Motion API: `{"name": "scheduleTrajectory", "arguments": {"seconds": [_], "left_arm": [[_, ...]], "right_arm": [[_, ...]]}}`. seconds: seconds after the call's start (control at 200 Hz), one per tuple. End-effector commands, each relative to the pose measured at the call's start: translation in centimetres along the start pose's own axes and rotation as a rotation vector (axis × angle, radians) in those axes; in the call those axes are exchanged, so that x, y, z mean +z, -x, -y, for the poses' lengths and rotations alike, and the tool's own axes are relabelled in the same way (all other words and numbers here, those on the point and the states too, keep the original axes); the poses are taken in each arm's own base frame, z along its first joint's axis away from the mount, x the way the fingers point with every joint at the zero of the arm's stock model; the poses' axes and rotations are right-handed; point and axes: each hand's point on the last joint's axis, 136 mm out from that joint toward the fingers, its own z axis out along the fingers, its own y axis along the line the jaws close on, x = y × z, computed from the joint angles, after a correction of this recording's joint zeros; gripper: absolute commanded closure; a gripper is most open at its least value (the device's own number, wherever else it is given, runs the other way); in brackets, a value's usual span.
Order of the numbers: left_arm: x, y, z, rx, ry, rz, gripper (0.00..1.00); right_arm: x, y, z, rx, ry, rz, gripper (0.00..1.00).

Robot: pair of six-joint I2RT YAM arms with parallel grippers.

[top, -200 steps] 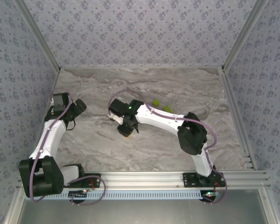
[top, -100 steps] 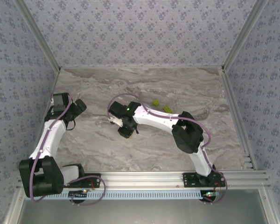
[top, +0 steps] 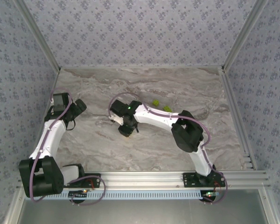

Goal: Assemble a carrot with lego

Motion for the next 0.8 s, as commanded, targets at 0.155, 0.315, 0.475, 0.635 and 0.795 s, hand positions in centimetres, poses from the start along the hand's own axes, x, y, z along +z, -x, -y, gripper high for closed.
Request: {"name": "scheduleTrajectory", "arguments": {"seconds": [0.155, 0.315, 0.475, 0.635, 0.795], "left_arm": [[-0.1, 0.7, 0.8, -0.002, -0.028, 0.009, 0.08], [0.0, 0.6, 0.8, -0.002, -0.027, 0.008, 0.08], [0.1, 0.5, 0.6, -0.003, -0.023, 0.006, 0.08], [0.1, 0.6, 0.7, -0.003, -0.024, 0.007, 0.08], [0.0, 0.5, 0.6, -0.002, -0.024, 0.007, 0.08]], "right_arm": [[0.9, -0.2, -0.2, 0.003, 0.036, -0.021, 0.61], [1.4, -0.6, -0.4, -0.002, 0.048, -0.041, 0.61], [2.0, -1.0, -0.5, -0.002, 0.051, -0.058, 0.61], [2.4, -1.4, -0.7, 0.006, 0.063, -0.073, 0.61], [3.0, -2.2, -0.7, 0.008, 0.063, -0.093, 0.61]]}}
